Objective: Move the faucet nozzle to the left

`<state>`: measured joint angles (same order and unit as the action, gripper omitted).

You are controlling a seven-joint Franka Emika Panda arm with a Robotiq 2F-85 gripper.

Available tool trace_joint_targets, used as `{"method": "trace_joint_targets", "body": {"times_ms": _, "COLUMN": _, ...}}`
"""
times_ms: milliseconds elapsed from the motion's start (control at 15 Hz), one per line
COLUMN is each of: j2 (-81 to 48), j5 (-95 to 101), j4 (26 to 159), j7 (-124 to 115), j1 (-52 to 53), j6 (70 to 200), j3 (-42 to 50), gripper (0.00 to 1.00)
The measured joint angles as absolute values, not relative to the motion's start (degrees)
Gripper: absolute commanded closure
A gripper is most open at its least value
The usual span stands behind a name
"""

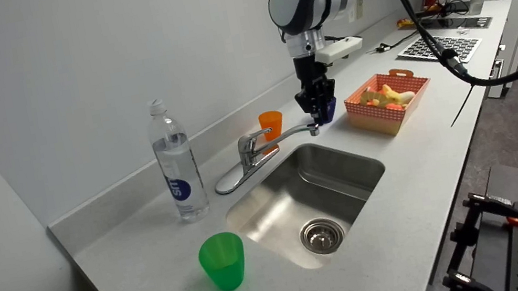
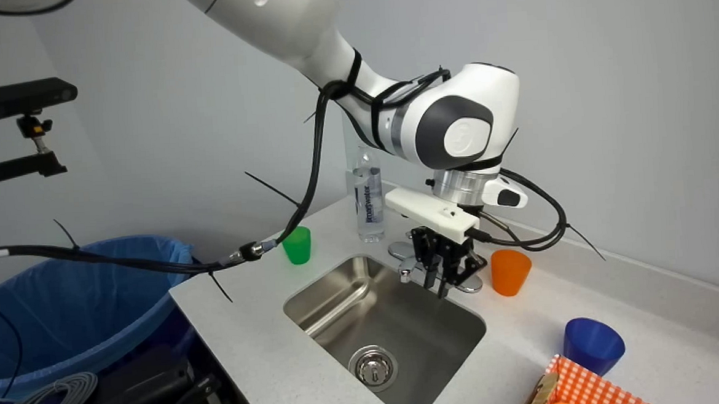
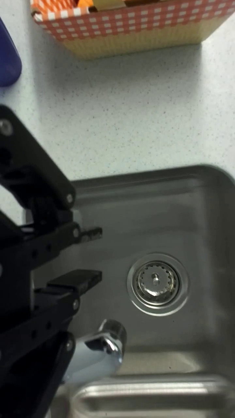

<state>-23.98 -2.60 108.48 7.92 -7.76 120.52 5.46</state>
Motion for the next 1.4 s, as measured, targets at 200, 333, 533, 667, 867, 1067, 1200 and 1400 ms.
{"method": "trace_joint_targets", "body": {"times_ms": 200, "j2": -20.6, "j5": -4.0, "j4": 112.1, "j7": 8.3, "j1": -7.2, "j6": 120.6, "j3": 2.7, "gripper": 1.00}}
{"method": "trace_joint_targets", "body": {"times_ms": 333, "j2": -18.8, "j5": -4.1, "j4": 114.0, "j7": 8.6, "j1": -7.0, "j6": 121.0, "j3": 1.7, "gripper": 1.00}}
{"method": "trace_joint_targets", "body": {"times_ms": 533, "j2": -17.1, "j5": -4.1, "j4": 115.9, "j7": 9.7, "j1": -7.0, "j6": 121.6, "j3": 1.1, "gripper": 1.00}}
{"method": "trace_joint_targets", "body": {"times_ms": 667, "j2": -16.2, "j5": -4.2, "j4": 116.6, "j7": 10.5, "j1": -7.0, "j6": 121.6, "j3": 1.0, "gripper": 1.00}}
{"method": "trace_joint_targets", "body": {"times_ms": 867, "j2": -15.0, "j5": -4.2, "j4": 117.6, "j7": 11.0, "j1": -7.0, "j6": 121.6, "j3": 0.8, "gripper": 1.00}}
{"method": "trace_joint_targets", "body": {"times_ms": 1067, "j2": -14.3, "j5": -5.0, "j4": 117.8, "j7": 11.0, "j1": -6.7, "j6": 121.6, "j3": 0.5, "gripper": 0.66}}
{"method": "trace_joint_targets", "body": {"times_ms": 1200, "j2": -13.9, "j5": -5.0, "j4": 117.7, "j7": 10.7, "j1": -6.5, "j6": 121.7, "j3": 0.5, "gripper": 0.50}}
{"method": "trace_joint_targets", "body": {"times_ms": 1400, "j2": -13.4, "j5": -5.0, "j4": 116.8, "j7": 9.9, "j1": -6.5, "j6": 121.7, "j3": 1.3, "gripper": 0.29}}
